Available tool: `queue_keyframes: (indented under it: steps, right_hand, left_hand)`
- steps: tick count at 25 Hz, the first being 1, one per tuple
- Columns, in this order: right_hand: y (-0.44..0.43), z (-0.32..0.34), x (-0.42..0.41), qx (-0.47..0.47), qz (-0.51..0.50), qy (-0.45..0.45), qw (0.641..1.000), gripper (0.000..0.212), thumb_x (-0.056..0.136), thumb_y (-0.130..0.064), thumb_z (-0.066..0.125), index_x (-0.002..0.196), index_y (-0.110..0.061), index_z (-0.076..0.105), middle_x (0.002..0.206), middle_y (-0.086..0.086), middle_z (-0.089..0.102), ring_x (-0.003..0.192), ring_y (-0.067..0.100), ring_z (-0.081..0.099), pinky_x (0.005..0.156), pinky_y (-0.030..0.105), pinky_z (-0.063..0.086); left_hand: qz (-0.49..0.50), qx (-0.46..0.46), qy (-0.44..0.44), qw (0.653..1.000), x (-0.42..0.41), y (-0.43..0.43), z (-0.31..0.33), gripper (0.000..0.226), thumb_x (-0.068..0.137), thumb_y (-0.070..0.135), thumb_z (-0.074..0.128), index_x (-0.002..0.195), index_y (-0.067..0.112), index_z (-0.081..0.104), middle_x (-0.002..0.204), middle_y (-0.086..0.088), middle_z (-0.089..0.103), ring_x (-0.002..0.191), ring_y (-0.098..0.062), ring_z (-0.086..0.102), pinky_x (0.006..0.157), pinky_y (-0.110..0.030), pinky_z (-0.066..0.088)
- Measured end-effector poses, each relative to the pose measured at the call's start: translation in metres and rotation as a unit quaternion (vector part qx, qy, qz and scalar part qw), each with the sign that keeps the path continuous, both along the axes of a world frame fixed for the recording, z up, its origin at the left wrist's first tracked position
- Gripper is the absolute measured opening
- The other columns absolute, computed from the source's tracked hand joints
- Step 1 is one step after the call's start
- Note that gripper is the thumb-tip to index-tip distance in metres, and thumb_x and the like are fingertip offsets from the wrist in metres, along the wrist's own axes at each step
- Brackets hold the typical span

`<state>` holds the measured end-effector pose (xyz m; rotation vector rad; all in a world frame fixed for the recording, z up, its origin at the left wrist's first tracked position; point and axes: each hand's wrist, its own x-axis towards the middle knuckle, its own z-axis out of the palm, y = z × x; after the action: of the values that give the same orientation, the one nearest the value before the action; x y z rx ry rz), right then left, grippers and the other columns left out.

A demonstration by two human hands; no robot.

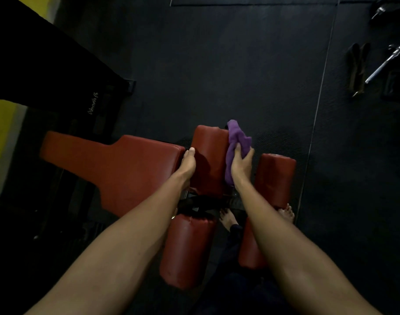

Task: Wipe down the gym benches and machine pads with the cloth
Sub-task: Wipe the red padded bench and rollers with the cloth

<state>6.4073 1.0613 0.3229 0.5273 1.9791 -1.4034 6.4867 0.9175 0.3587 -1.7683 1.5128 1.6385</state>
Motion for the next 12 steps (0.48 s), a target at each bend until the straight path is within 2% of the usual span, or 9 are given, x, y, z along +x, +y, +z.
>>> queue_keyframes:
  steps: [2, 4, 6, 9, 11, 12]
  right_hand:
    - [0.012, 0.013, 0.036, -0.022, 0.021, 0.032, 0.999, 0.072, 0.098, -0.060, 0.051, 0.157, -0.026, 0.028, 0.159, 0.008, 0.037, 0.141, 0.031, 0.044, 0.114, 0.045, 0.035]
    - [0.029, 0.030, 0.080, -0.042, 0.057, 0.080, 0.994, 0.079, 0.092, -0.062, 0.057, 0.157, -0.029, 0.026, 0.158, 0.005, 0.032, 0.141, 0.027, 0.042, 0.111, 0.043, 0.038]
    - [0.036, 0.047, 0.109, -0.013, 0.135, 0.145, 0.980, 0.082, 0.089, -0.060, 0.061, 0.156, -0.030, 0.026, 0.156, 0.005, 0.029, 0.141, 0.027, 0.038, 0.110, 0.043, 0.039]
    - [0.011, 0.061, 0.090, 0.082, 0.240, 0.287, 0.924, 0.067, 0.093, -0.047, 0.065, 0.151, -0.030, 0.037, 0.155, 0.010, 0.029, 0.138, 0.036, 0.035, 0.106, 0.047, 0.043]
    - [-0.017, 0.064, 0.051, 0.125, 0.303, 0.370, 0.869, 0.059, 0.091, -0.040, 0.068, 0.145, -0.030, 0.046, 0.154, 0.012, 0.033, 0.138, 0.040, 0.033, 0.110, 0.055, 0.041]
    - [-0.032, 0.065, 0.032, 0.148, 0.335, 0.381, 0.849, 0.058, 0.090, -0.038, 0.069, 0.144, -0.031, 0.048, 0.154, 0.011, 0.034, 0.140, 0.041, 0.030, 0.112, 0.057, 0.037]
  left_hand:
    - [-0.020, 0.014, 0.014, 1.000, 0.001, -0.001, 0.019, 0.068, 0.101, 0.057, 0.035, 0.158, 0.023, 0.028, 0.159, -0.001, 0.036, 0.143, -0.023, 0.039, 0.120, -0.046, 0.030]
    - [-0.019, 0.014, 0.040, 0.999, 0.011, -0.007, 0.027, 0.054, 0.106, 0.043, 0.039, 0.156, 0.021, 0.034, 0.156, 0.005, 0.037, 0.142, -0.017, 0.039, 0.122, -0.040, 0.027]
    - [-0.010, 0.026, 0.053, 0.998, 0.025, -0.010, 0.029, 0.048, 0.108, 0.032, 0.040, 0.154, 0.017, 0.040, 0.157, 0.002, 0.040, 0.141, -0.015, 0.041, 0.122, -0.036, 0.027]
    - [-0.019, 0.023, 0.060, 0.998, 0.047, -0.005, 0.025, 0.047, 0.109, 0.017, 0.037, 0.155, 0.007, 0.033, 0.156, -0.003, 0.037, 0.145, -0.017, 0.035, 0.120, -0.028, 0.025]
    - [-0.048, 0.005, 0.065, 0.997, 0.054, -0.001, 0.023, 0.048, 0.108, 0.017, 0.039, 0.155, 0.007, 0.031, 0.159, -0.005, 0.033, 0.147, -0.018, 0.032, 0.122, -0.030, 0.021]
    - [-0.063, 0.000, 0.072, 0.995, 0.055, -0.002, 0.021, 0.049, 0.108, 0.019, 0.041, 0.155, 0.007, 0.031, 0.161, -0.007, 0.032, 0.148, -0.018, 0.031, 0.124, -0.033, 0.020]
